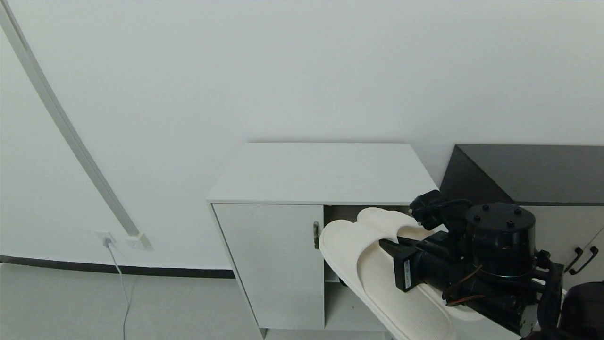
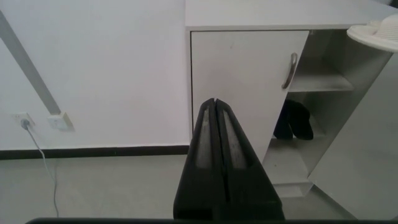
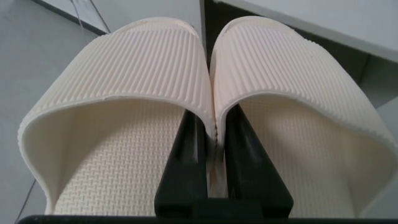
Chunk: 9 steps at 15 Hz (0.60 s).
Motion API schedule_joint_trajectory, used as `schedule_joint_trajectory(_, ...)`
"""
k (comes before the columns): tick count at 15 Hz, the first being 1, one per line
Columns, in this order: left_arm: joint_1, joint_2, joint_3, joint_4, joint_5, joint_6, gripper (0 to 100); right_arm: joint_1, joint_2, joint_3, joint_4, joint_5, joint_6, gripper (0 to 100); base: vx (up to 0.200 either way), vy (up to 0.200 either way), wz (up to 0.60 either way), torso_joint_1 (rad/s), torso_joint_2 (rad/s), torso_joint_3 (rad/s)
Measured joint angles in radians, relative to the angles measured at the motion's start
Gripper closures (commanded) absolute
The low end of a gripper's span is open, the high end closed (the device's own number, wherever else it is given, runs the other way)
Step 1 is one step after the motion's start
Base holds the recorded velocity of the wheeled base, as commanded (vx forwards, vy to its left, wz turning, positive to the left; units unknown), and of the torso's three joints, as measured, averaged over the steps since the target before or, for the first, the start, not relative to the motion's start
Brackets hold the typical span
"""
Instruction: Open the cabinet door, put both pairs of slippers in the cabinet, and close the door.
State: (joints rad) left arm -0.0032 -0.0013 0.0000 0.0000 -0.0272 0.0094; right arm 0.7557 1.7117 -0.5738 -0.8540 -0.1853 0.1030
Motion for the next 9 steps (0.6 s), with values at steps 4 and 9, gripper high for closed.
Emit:
schedule_joint_trajectory(4,0.0,0.0,0.0,0.0,0.0,0.0,100,-0.003,0.002,0.002,0.001,0.0,0.0,100,0.0,0.0,0.0,-0.209,0.49,0.276)
schedule_joint_trajectory(9,0.0,0.0,0.0,0.0,0.0,0.0,100,-0.001,0.008,0.009,0.001,0.0,0.0,100,0.0,0.0,0.0,-0.227,0.55,0.321)
